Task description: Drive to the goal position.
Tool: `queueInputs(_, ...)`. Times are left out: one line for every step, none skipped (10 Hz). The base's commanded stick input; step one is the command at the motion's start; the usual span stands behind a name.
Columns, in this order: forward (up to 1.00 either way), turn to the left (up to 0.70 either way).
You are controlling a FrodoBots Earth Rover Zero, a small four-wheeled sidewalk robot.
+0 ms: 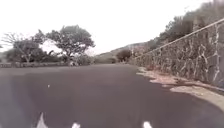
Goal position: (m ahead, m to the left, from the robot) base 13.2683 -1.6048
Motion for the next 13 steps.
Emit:
queueInputs(1.00, 0.00)
queueInputs(1.00, -0.15)
queueInputs(1.00, -0.13)
queueInputs(1.00, -0.11)
queueInputs(1.00, -0.06)
queueInputs(1.00, -0.15)
queueInputs(1.00, -0.01)
queueInputs(1.00, -0.11)
queueInputs(1.00, -0.20)
queueInputs(1.00, -0.01)
queueInputs(1.00, -0.03)
queueInputs(1.00, -0.05)
queueInputs(1.00, -0.25)
